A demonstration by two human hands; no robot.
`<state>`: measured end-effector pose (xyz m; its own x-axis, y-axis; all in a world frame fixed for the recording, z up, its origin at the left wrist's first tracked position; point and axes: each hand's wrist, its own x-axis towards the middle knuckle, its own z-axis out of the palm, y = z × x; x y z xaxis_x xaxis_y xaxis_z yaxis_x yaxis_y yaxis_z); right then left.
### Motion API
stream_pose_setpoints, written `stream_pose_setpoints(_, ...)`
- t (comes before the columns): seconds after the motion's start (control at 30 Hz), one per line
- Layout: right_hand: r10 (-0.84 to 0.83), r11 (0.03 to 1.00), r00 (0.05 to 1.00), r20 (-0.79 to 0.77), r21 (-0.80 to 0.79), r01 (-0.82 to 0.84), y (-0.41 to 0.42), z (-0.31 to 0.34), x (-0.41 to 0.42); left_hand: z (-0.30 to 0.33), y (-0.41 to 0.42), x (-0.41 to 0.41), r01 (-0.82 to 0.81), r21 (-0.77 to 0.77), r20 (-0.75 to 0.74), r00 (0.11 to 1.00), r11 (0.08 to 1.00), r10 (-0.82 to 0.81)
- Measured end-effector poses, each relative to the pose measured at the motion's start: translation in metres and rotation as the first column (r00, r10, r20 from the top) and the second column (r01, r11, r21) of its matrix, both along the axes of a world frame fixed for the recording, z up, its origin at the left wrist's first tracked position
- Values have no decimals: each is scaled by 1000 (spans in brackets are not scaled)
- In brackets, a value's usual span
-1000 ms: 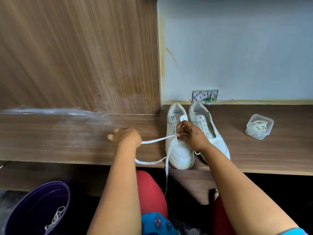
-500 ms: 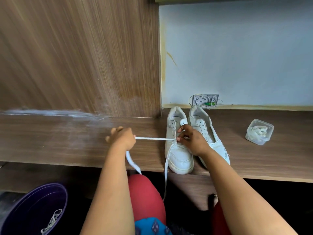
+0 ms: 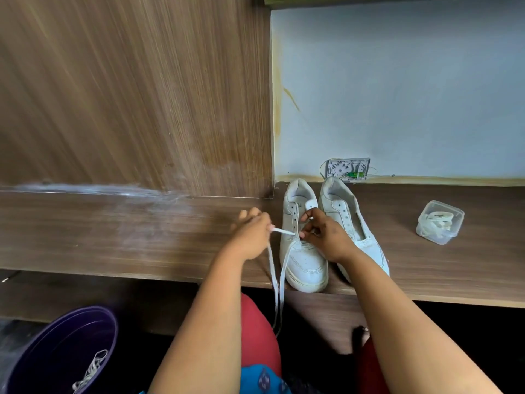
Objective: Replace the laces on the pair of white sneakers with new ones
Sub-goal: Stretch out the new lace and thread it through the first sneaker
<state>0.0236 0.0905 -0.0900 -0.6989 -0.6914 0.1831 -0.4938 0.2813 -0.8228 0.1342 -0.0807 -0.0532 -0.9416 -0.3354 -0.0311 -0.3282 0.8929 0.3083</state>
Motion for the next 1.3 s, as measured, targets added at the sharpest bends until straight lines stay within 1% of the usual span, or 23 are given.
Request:
stream_pose_setpoints(0.07, -7, 1000, 1000, -17, 18, 8, 1, 0, -1, 11, -23, 15, -155, -95, -38, 988, 983, 152)
stream_pose_setpoints(0.13, -10, 999, 999, -39, 39, 11, 1, 0, -2, 15, -40, 23, -226, -156, -7, 974, 962, 227)
stream_pose_setpoints(0.17, -11, 999, 999, -48, 50, 13, 2, 1, -2, 15, -40, 22, -211, -136, -5, 977, 968, 213)
stream_pose_setpoints(0.2, -14, 998, 999, -52, 56, 17, 1, 1, -2, 14, -34, 18, -167, -70, -22, 986, 983, 166)
stream_pose_setpoints(0.27, -22, 998, 999, -46, 53, 24, 1, 2, 0, 6, -8, 7, -40, 117, -62, 997, 992, 47)
stream_pose_setpoints(0.3, -23, 999, 999, -39, 45, 25, 1, 3, 1, 2, 7, 1, 9, 182, -56, 998, 983, 1)
stream_pose_setpoints(0.33, -24, 999, 999, -30, 37, 25, 1, 4, 3, -3, 19, -5, 45, 201, -44, 998, 979, -37)
stream_pose_setpoints(0.43, -44, 998, 999, -19, 46, 45, 5, 10, 4, -13, 30, -19, 96, 130, -61, 994, 987, -89)
stream_pose_setpoints(0.53, -39, 995, 999, -34, 91, 42, 11, 17, 4, -17, 23, -20, 144, 167, -111, 986, 975, -126)
stream_pose_setpoints(0.6, -28, 991, 994, -101, 127, 41, 12, 16, 6, -16, 22, -18, 171, 149, -150, 977, 974, -149)
stream_pose_setpoints(0.7, 0, 974, 975, -221, 223, 51, 7, 14, 11, -11, 28, -17, 181, 85, -153, 974, 980, -167)
stream_pose_setpoints(0.77, -4, 947, 955, -295, 306, 98, 2, 13, 12, -11, 31, -17, 171, 62, -159, 974, 983, -159)
stream_pose_setpoints(0.8, -15, 938, 948, -319, 325, 124, 0, 13, 12, -13, 32, -18, 165, 77, -153, 976, 983, -152)
stream_pose_setpoints(0.87, -34, 929, 943, -332, 336, 152, -2, 14, 12, -20, 31, -18, 154, 203, -128, 983, 967, -130)
stream_pose_setpoints(0.93, -53, 937, 953, -299, 315, 151, -1, 14, 12, -29, 29, -19, 98, 401, -127, 991, 911, -51)
stream_pose_setpoints(1.0, -77, 949, 962, -261, 278, 151, 0, 16, 12, -31, 30, -18, 28, 618, -131, 989, 785, 68)
stream_pose_setpoints(1.03, -84, 953, 964, -251, 262, 151, -1, 17, 12, -30, 31, -18, -3, 697, -113, 987, 717, 114)
stream_pose_setpoints(1.07, -82, 957, 965, -250, 251, 146, -1, 17, 13, -30, 32, -18, -30, 734, -93, 985, 678, 144)
stream_pose_setpoints(1.1, -70, 959, 964, -255, 249, 135, -2, 16, 13, -30, 32, -20, -47, 719, -89, 983, 693, 159)
stream_pose_setpoints(1.17, -31, 952, 964, -265, 285, 109, -3, 15, 14, -31, 31, -22, -77, 622, -106, 978, 780, 181)
stream_pose_setpoints(1.2, -21, 941, 963, -270, 321, 111, -4, 16, 14, -31, 30, -23, -86, 589, -110, 977, 804, 185)
stream_pose_setpoints(1.27, -24, 902, 946, -323, 400, 160, -3, 18, 13, -30, 29, -24, -72, 559, -115, 980, 826, 163)
stream_pose_setpoints(1.3, -24, 881, 923, -385, 429, 202, -4, 20, 14, -29, 29, -24, -64, 538, -107, 984, 840, 144)
